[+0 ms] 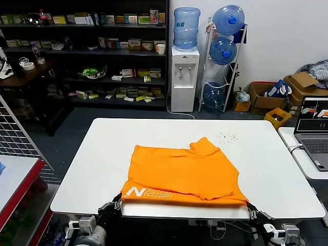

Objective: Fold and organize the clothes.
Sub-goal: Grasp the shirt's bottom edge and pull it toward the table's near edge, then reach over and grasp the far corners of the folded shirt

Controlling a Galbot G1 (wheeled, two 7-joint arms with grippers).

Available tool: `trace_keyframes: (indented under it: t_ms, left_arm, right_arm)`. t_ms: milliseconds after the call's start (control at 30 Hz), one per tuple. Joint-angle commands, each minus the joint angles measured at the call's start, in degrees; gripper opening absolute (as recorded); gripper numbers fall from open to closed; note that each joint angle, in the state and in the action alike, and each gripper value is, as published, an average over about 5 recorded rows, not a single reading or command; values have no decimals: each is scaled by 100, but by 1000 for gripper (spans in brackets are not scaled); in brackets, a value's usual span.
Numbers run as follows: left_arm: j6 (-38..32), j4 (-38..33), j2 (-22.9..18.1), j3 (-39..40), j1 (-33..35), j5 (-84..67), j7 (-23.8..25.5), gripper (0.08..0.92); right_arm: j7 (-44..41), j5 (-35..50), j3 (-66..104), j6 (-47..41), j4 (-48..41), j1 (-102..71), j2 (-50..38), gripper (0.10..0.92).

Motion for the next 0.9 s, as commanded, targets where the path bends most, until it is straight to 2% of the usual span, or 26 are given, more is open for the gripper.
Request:
trace_keyframes:
  t_ms: [33, 167, 300, 433, 567, 633, 733, 900]
  left_arm:
    - [75, -413, 84, -191, 519, -88, -30, 172]
    - [102, -641, 298, -434, 236, -286, -71, 284]
    - [89, -402, 658, -436, -903, -702, -41, 406]
    - [76, 880, 630, 284, -2702, -931, 79, 518]
    - [48, 2790, 192, 1181, -4550, -951, 391, 631]
    - [59, 3661, -68, 1466, -5219, -931, 571, 691]
    - [122, 4717, -398, 1800, -5919, -879, 836, 772]
    - [301, 5308, -666, 2105, -6153, -611, 1014, 820]
  right_arm:
    - [56, -205, 312, -27, 489, -359, -69, 284]
    - [169, 108, 420, -214, 667, 330, -531, 405]
    - [378, 397, -375, -523, 143, 2221, -1019, 518]
    - [654, 629, -1852, -699, -1619, 4759, -763, 631]
    - [589, 425, -2848, -593, -3724, 6605, -16, 749]
    - [500, 334, -3111, -608, -4377, 7043, 315, 788]
    - [415, 169, -3260, -698, -5026, 7326, 699, 817]
    - [227, -157, -3264, -765, -5650, 7336, 907, 822]
